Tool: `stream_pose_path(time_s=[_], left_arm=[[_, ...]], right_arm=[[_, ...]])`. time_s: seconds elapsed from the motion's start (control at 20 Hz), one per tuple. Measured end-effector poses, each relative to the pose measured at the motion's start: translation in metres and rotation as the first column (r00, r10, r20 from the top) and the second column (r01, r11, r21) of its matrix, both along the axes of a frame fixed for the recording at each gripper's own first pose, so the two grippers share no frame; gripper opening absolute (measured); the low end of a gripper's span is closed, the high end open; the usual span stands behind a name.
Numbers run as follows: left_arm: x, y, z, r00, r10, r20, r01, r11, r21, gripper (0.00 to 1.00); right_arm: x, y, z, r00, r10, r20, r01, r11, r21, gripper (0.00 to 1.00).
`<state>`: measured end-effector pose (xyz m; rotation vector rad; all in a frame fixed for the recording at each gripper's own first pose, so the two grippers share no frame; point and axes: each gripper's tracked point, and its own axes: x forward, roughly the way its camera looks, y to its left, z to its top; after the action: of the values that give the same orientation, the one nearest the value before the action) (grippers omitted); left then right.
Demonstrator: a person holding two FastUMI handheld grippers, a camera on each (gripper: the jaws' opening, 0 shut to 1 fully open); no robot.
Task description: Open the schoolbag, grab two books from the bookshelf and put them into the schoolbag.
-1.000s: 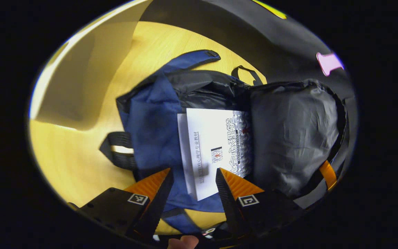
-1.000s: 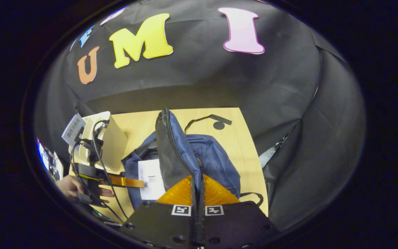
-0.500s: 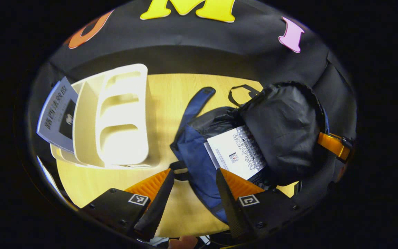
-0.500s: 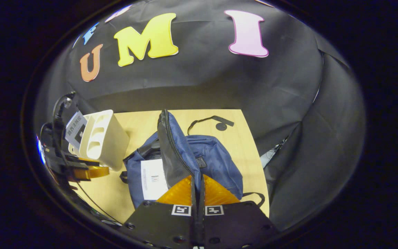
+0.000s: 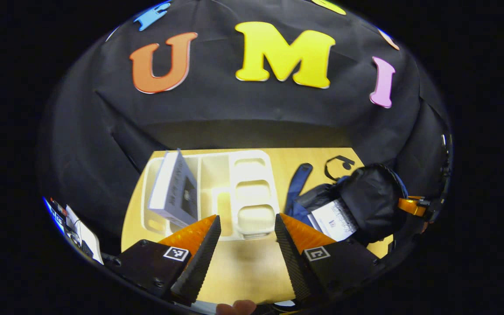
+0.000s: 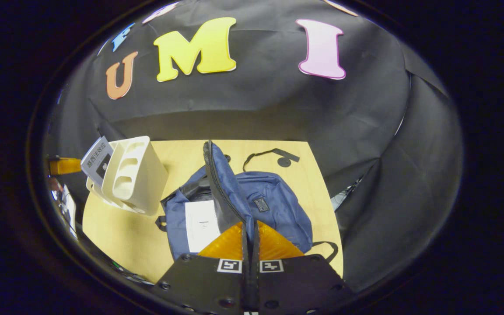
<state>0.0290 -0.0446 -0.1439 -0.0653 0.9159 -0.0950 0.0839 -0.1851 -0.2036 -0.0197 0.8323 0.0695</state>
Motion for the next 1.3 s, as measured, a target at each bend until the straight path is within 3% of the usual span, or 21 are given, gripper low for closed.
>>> stream_pose_path(time_s=[0.15, 0.55, 1.1, 1.3], left_arm=[[0.0, 0.052, 0.009, 0.999, 0.051, -0.018, -0.051, 0.998, 0.028, 0.81], [0.026, 0.128, 0.021, 0.997, 0.057, -0.043, -0.055, 0.997, 0.044, 0.81], [0.072, 0.13, -0.031, 0.962, -0.036, -0.27, 0.02, 0.998, -0.061, 0.81], [0.084, 0.133, -0.053, 0.944, -0.051, -0.327, 0.046, 0.999, -0.022, 0.81]], right_arm=[[-0.003, 0.005, 0.001, 1.0, -0.009, 0.003, 0.009, 1.0, -0.008, 0.0], [-0.01, 0.015, 0.005, 0.999, -0.032, 0.009, 0.033, 0.999, -0.025, 0.0], [-0.01, 0.01, 0.002, 0.996, -0.087, -0.007, 0.087, 0.995, -0.047, 0.0], [-0.008, 0.012, 0.0, 0.996, -0.092, -0.01, 0.091, 0.994, -0.052, 0.0]])
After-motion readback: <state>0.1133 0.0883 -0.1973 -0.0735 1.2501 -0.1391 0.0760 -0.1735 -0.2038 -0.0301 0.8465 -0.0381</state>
